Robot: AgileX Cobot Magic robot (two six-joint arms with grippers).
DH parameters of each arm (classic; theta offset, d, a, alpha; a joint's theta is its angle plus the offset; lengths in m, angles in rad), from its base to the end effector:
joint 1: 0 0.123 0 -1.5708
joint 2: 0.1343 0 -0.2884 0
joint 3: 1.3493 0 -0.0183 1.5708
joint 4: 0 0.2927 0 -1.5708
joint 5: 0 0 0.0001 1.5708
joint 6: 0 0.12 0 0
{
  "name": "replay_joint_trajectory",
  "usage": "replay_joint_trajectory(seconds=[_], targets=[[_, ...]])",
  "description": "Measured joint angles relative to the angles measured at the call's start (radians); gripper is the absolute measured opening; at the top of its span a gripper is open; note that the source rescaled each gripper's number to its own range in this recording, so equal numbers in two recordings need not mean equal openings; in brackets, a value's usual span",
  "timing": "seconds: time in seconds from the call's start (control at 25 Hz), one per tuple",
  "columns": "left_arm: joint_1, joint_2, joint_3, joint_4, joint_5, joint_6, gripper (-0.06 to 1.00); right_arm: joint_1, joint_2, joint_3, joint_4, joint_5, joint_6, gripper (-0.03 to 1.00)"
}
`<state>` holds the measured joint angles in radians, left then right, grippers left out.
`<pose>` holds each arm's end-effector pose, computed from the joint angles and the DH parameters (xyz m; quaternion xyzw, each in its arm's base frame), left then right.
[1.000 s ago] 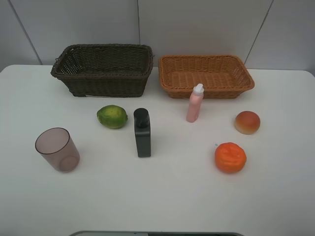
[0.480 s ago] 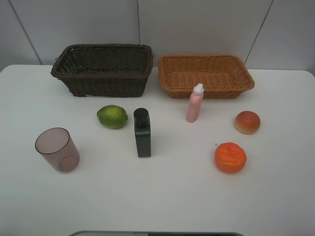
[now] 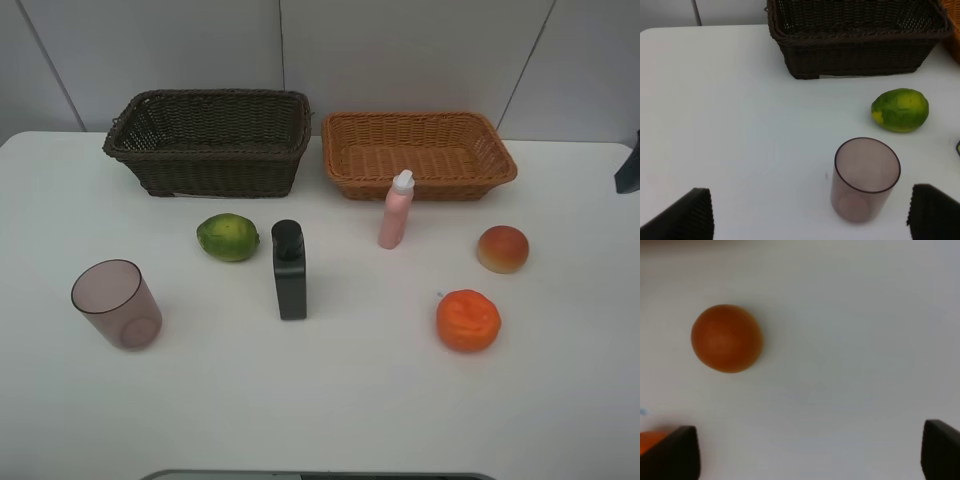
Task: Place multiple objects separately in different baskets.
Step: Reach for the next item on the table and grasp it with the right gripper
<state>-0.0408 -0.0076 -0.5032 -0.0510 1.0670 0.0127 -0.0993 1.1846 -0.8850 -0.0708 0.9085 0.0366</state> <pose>0.0522 -0.0075 0.2851 0.0240 0.8514 -0.0328 0.5229 0.2682 -0.0335 0.2506 0.0512 0.9730 -0.0390 0.2218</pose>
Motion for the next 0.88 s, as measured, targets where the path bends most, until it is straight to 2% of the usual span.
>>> replay_joint_trajectory(seconds=[0.44, 0.76, 0.88], targets=[[0.0, 0.0, 0.0, 0.0, 0.0, 0.0, 0.99, 0.12, 0.224, -0.006, 0.071, -0.092, 0.0, 0.88], [0.0, 0.0, 0.0, 0.0, 0.0, 0.0, 0.99, 0.137, 0.347, -0.007, 0.065, -0.176, 0.027, 0.88], [0.0, 0.0, 0.0, 0.0, 0.0, 0.0, 0.99, 0.137, 0.372, -0.007, 0.065, -0.213, 0.042, 0.95]])
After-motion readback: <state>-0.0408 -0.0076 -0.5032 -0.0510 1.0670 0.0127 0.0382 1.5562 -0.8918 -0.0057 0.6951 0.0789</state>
